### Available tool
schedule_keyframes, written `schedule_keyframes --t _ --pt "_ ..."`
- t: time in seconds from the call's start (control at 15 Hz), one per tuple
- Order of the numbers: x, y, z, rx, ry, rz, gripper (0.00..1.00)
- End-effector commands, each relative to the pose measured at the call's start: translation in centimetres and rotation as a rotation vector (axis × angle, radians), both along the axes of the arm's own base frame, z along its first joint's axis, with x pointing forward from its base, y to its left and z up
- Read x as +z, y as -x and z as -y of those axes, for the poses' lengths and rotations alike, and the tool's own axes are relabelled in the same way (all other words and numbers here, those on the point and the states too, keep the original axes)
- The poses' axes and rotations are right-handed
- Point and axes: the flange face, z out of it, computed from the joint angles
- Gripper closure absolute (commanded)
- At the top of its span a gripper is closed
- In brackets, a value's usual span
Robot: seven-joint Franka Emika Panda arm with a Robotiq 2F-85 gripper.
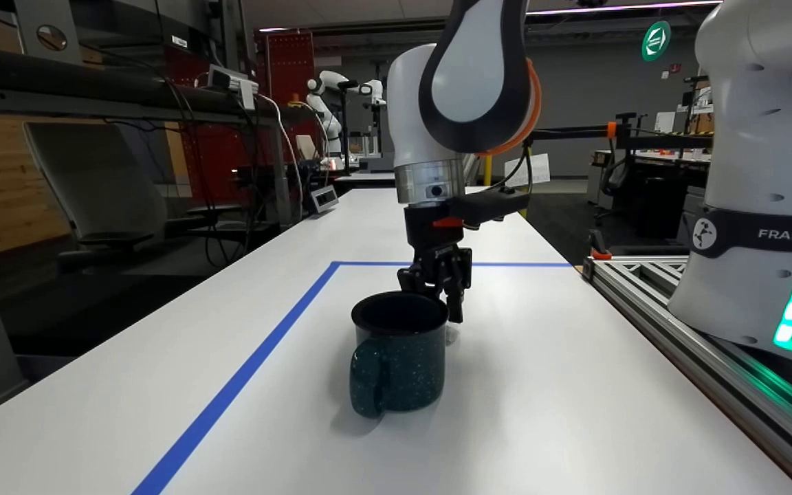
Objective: Remove the marker from the mug cup
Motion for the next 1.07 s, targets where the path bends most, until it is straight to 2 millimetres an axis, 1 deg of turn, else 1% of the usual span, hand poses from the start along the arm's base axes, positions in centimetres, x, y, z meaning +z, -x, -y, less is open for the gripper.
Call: schedule_keyframes --t 0.0,0.07,0.13,0.33,0.4,0.47,0.67,0.8,0.87,1.0 --pt "2.8 1.2 1.0 0.103 0.020 -0.085 0.09" --pt "3.5 1.5 1.5 0.116 0.058 -0.102 0.03" --pt "4.5 1.9 1.9 0.140 0.087 -0.128 0.00" --pt "8.4 1.8 3.2 0.202 0.223 -0.183 0.00" --pt "9.7 1.5 2.8 0.238 0.266 -0.177 0.00" --pt "10.7 1.0 2.0 0.278 0.288 -0.159 0.00" --pt "13.6 -1.0 -1.4 0.384 0.311 -0.060 0.00" --pt "15.3 -2.0 -3.1 0.429 0.325 -0.011 0.00" --pt "16.0 -2.2 -3.5 0.437 0.318 0.016 0.00" --pt "16.5 -2.6 -3.6 0.432 0.287 0.039 0.00"
